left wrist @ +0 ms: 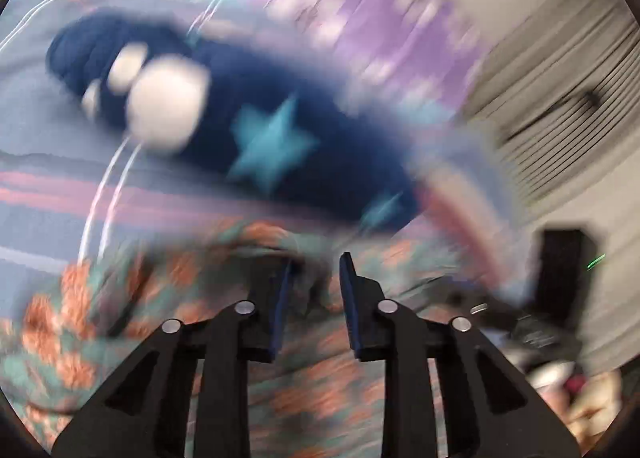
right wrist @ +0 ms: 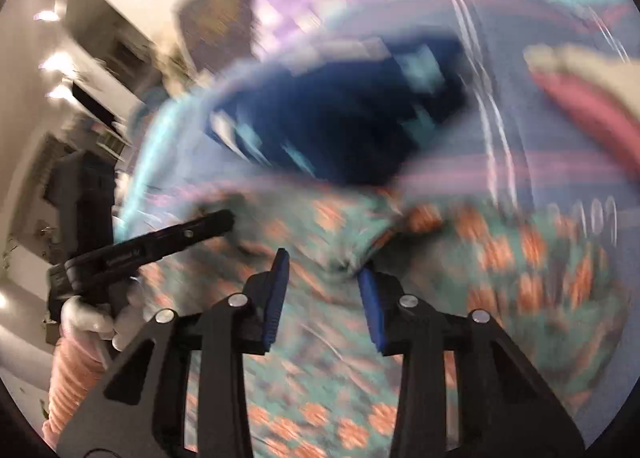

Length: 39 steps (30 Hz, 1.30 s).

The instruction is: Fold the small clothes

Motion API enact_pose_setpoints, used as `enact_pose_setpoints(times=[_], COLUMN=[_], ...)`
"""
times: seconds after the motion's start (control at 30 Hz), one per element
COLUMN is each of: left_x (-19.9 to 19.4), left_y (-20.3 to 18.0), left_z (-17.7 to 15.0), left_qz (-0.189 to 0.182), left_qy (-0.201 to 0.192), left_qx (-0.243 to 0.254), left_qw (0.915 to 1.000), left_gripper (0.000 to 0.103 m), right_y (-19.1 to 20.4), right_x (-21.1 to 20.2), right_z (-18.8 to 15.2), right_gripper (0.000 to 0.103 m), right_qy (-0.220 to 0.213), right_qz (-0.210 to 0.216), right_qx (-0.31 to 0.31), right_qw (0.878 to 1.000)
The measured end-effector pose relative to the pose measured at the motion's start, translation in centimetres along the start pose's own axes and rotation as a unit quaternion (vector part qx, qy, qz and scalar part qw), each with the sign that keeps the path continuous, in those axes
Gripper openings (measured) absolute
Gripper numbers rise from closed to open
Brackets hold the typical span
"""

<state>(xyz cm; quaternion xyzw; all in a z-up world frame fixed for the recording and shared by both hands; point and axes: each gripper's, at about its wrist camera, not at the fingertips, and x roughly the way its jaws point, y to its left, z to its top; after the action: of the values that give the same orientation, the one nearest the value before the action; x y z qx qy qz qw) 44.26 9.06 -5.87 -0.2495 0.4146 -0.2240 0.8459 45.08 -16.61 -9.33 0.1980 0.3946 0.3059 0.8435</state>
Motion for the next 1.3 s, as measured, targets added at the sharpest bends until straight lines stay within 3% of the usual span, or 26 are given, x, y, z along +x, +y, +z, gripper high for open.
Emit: enact_pose_setpoints(times=[0.07,0.1,0.17,0.27,0.37,0.5,0.6,0.8,1.0,1.17,1.3], left_x=[-2.3,-2.7,-3.5,-4.1,-4.0,-5.8,-7.5,-9.1,-14.2,-18.1,-20.4], left_y=[0.5,0.8,1.7,1.9,1.1,-0.5,-0.6,-0.4,0.8,2.5,4.4], left_z=[1.6,2.0,2.2,0.8,-1.2,-6.3,-9.1,-12.4,-16.3,-20.9,-23.1], left_qz=[0.022,0.038,0.07,0.081,0.11,0.159,0.181,0.231,0.238,0.266,0.266], left_qy=[-0.082,-0.097,-0.113,-0.1,-0.071,-0.029,-0.017,0.011,-0.005,-0.003,-0.004], left_qx=[-0.012,-0.019,-0.027,0.003,0.073,0.173,0.225,0.258,0.221,0.204,0.156], left_qw=[0.9964,0.9944,0.9907,0.9917,0.9887,0.9716,0.9573,0.9381,0.9456,0.9421,0.9512], left_gripper=[0.026,0.027,0.034,0.04,0.041,0.045,0.047,0.047,0.048,0.052,0.052], right_y=[-0.5,-1.0,-1.7,-1.5,-0.7,-0.9,-0.9,-0.2,0.9,0.2,-0.3], right_x=[-1.5,-1.7,-1.9,-2.9,-3.6,-5.5,-7.6,-11.3,-15.9,-18.7,-20.1], right_z=[1.3,2.0,2.1,0.3,-2.1,-6.5,-9.8,-13.6,-17.8,-22.0,-24.6], right_gripper=[0.046,0.047,0.047,0.047,0.047,0.047,0.047,0.047,0.046,0.047,0.047], right_qy=[-0.065,-0.077,-0.068,-0.051,-0.02,0.028,0.036,0.035,0.024,0.025,0.023], right_qz=[-0.025,-0.062,-0.076,-0.071,-0.114,-0.15,-0.163,-0.179,-0.179,-0.19,-0.189], right_qx=[0.012,0.019,0.024,-0.002,-0.075,-0.121,-0.14,-0.126,-0.11,-0.086,-0.057], right_qw=[0.997,0.995,0.994,0.996,0.991,0.981,0.976,0.975,0.977,0.978,0.98])
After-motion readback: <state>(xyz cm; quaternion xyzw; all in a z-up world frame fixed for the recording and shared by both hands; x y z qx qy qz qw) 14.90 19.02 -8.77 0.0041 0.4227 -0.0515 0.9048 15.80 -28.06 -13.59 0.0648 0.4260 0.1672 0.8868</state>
